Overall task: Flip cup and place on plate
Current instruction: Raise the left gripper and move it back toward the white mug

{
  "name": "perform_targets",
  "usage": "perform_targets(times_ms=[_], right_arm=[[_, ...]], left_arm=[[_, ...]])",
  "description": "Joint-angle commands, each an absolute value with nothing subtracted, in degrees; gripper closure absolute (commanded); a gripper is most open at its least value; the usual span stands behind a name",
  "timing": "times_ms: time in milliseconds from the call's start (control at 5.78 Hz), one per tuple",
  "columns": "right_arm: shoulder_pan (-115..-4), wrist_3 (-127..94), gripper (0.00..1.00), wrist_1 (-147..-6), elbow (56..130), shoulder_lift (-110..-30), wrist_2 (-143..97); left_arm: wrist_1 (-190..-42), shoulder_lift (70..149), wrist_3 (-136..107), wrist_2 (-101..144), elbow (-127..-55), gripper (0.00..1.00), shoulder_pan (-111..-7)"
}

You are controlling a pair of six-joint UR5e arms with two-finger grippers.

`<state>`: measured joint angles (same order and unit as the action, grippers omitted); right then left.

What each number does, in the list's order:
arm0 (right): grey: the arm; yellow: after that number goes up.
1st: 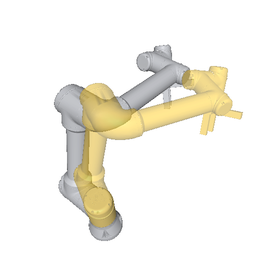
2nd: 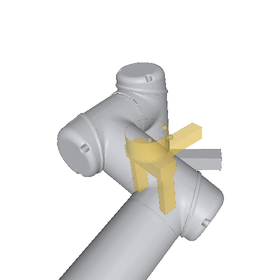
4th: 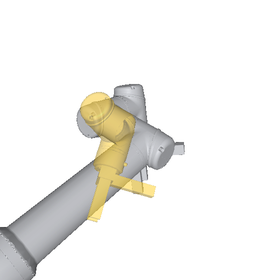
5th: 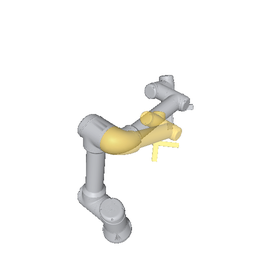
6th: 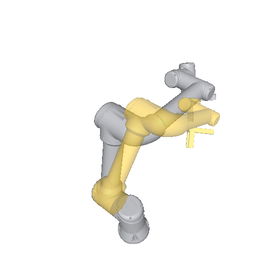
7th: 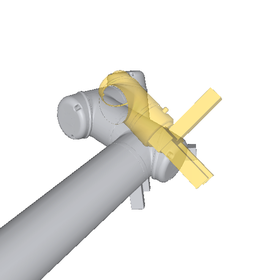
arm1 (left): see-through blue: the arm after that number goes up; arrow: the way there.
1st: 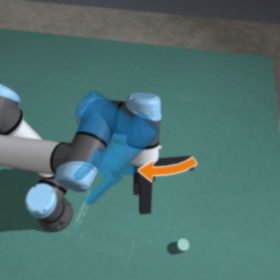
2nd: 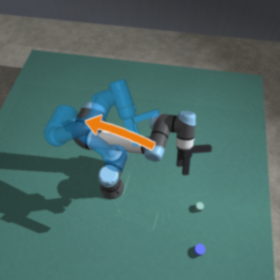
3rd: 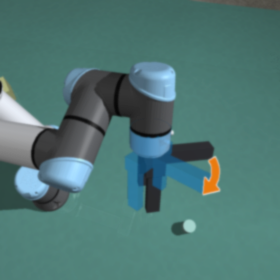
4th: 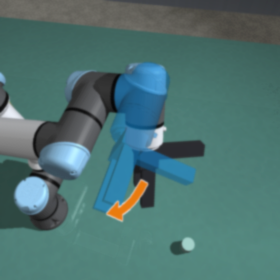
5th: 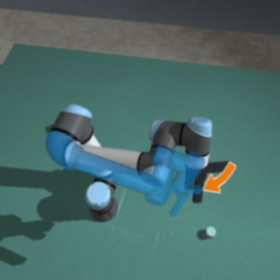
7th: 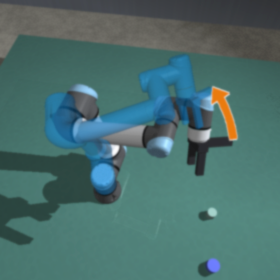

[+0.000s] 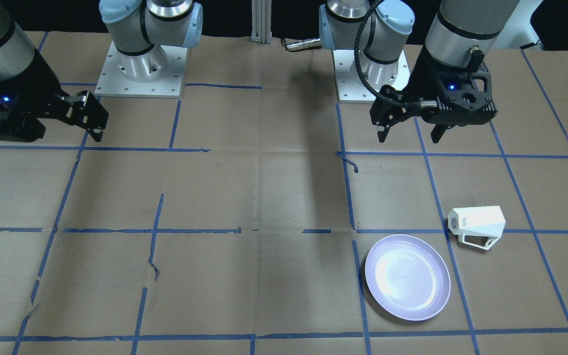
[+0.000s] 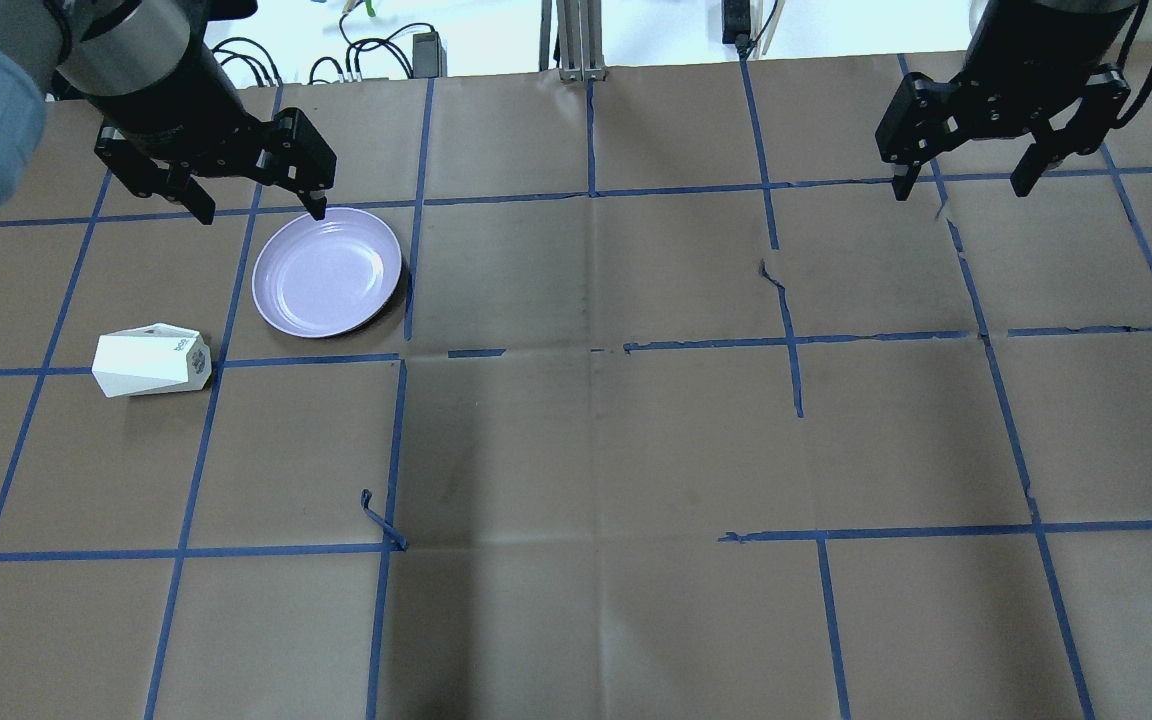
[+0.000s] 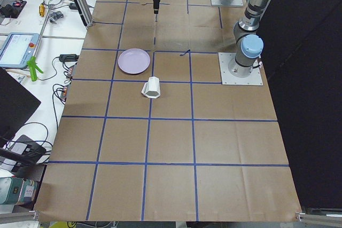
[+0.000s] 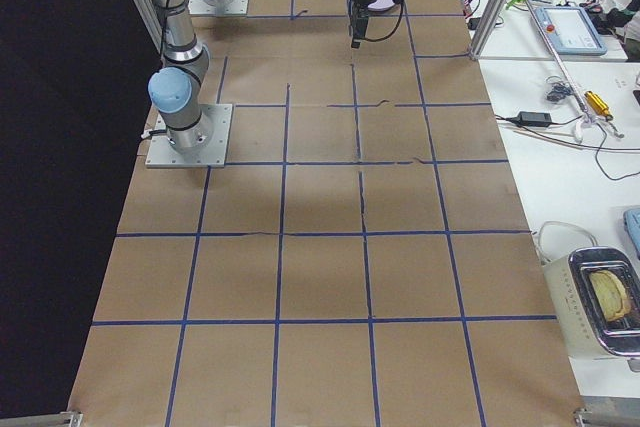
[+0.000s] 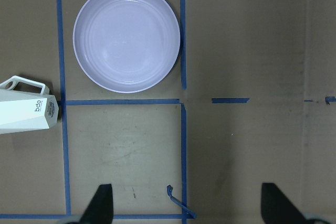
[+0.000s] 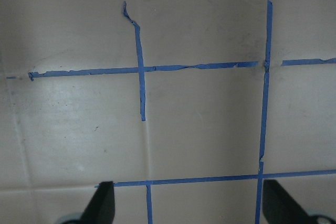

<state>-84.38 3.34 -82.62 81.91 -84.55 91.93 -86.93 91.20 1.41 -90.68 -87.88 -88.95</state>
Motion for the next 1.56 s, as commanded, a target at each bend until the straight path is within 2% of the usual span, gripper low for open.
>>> perform_targets(times_ms=[0,519,1385], right_arm=[[-84.38,3.34,0.0,-82.62,81.91,-84.55,91.93],[-84.38,3.34,0.0,-82.62,81.91,-84.55,91.93],[-84.38,3.34,0.0,-82.62,81.91,-84.55,91.93]], left_arm=[[-86.92,91.06,1.58,-90.96,-88.15,0.01,-88.6],[-87.36,88.6,23.03,-91.05,-89.73,0.01,-75.89],[-87.54,90.17,46.97,-88.09,-90.0,0.01,-54.9]])
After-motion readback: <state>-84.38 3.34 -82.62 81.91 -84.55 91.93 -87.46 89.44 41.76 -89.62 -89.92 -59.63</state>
